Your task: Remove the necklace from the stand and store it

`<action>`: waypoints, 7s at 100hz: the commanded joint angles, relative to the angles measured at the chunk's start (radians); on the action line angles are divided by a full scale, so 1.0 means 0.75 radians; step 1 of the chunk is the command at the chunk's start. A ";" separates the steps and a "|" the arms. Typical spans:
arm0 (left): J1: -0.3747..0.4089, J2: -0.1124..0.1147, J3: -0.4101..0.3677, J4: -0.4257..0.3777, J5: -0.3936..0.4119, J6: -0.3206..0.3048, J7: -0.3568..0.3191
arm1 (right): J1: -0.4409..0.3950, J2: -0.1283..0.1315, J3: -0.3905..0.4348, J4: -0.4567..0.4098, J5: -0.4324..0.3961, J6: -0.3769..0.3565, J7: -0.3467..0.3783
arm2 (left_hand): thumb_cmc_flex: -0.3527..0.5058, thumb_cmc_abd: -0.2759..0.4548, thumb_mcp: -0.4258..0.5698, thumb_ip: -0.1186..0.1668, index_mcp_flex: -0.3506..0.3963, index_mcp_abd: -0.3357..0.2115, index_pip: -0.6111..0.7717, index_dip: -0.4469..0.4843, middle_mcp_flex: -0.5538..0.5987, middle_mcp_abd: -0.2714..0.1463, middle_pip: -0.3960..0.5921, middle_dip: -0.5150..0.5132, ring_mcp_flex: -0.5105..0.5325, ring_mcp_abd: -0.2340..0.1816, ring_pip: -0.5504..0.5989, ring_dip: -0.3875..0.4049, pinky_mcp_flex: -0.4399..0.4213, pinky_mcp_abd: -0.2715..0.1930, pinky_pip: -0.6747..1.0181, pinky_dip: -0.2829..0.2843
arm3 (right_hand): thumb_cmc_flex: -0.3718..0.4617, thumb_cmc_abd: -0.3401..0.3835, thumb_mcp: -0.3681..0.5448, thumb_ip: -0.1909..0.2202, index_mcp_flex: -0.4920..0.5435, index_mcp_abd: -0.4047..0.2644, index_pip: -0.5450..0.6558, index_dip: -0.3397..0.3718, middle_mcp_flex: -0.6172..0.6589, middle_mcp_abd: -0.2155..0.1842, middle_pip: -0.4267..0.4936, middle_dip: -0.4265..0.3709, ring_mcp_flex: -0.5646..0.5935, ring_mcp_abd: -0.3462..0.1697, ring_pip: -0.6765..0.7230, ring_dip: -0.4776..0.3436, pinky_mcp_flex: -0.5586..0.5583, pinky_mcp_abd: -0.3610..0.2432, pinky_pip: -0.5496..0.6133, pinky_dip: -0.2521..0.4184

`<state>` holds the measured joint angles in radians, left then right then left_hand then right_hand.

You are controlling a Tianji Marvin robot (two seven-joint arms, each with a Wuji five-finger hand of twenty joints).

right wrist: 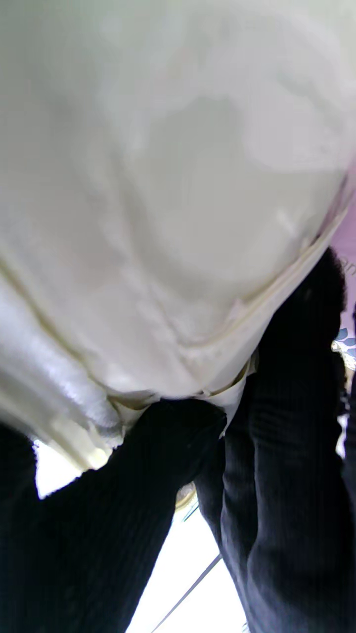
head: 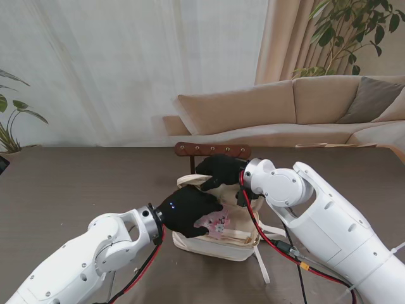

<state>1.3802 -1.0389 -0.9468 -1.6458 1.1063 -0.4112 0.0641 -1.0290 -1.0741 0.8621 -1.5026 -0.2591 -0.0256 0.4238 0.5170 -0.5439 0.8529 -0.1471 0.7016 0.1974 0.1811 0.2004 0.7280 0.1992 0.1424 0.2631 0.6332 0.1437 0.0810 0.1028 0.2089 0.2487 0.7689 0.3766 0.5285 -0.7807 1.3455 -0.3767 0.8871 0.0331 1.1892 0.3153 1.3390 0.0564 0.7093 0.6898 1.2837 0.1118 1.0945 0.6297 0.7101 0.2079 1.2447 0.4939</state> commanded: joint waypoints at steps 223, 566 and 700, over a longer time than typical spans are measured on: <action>0.253 -0.016 -0.403 0.132 -0.108 0.287 -0.004 | -0.208 0.002 -0.047 0.013 -0.160 -0.318 -0.153 | 0.073 0.210 -0.118 0.086 -0.007 0.028 -0.018 0.037 0.055 0.057 -0.005 0.054 0.062 0.033 -0.020 0.002 -0.127 0.049 0.075 0.065 | -0.448 0.097 -0.205 0.296 -0.183 -0.181 -0.449 0.139 -0.518 0.000 -0.021 -0.160 -0.270 0.057 -0.630 -0.148 -0.239 0.088 -0.055 0.079; -0.026 -0.150 -0.101 0.564 -0.765 0.360 0.137 | -0.285 0.025 -0.044 0.105 -0.987 -0.529 -0.699 | 0.988 0.563 -1.108 0.103 0.197 -0.165 0.529 0.436 0.128 0.157 0.319 0.647 0.196 0.141 0.012 0.016 -0.244 0.047 0.201 0.336 | -0.263 -0.264 0.093 0.265 -0.562 -0.005 -0.410 0.032 -0.798 -0.074 0.050 -0.214 -0.321 -0.070 -0.574 -0.182 -0.181 -0.034 -0.040 0.062; -0.173 -0.227 0.100 0.759 -0.881 0.390 0.246 | -0.284 0.027 -0.032 0.102 -0.943 -0.538 -0.634 | 0.216 0.213 -0.154 0.069 -0.047 -0.242 -0.081 -0.128 0.028 0.211 0.245 0.584 0.155 0.185 0.005 0.011 -0.251 0.080 0.122 0.412 | -0.262 -0.238 0.089 0.268 -0.549 -0.002 -0.410 0.032 -0.782 -0.071 0.049 -0.213 -0.306 -0.075 -0.573 -0.177 -0.176 -0.040 -0.032 0.051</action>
<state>1.2402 -1.1922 -0.8722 -1.0663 0.4506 -0.1222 0.2674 -1.2266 -1.0587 0.8482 -1.4434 -0.9637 -0.4241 -0.0811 0.6757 -0.3888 0.7495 -0.0627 0.6160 -0.0079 0.0851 0.0823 0.7263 0.3394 0.3132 0.6894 0.7037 0.3076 0.0772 0.0970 0.0208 0.2840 0.8389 0.6645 0.2929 -0.9666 1.3208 -0.1886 0.4668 0.0421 0.8682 0.3542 0.7281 0.0269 0.7471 0.5419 0.9348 0.1486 0.6520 0.5138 0.7078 0.2099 1.1726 0.5452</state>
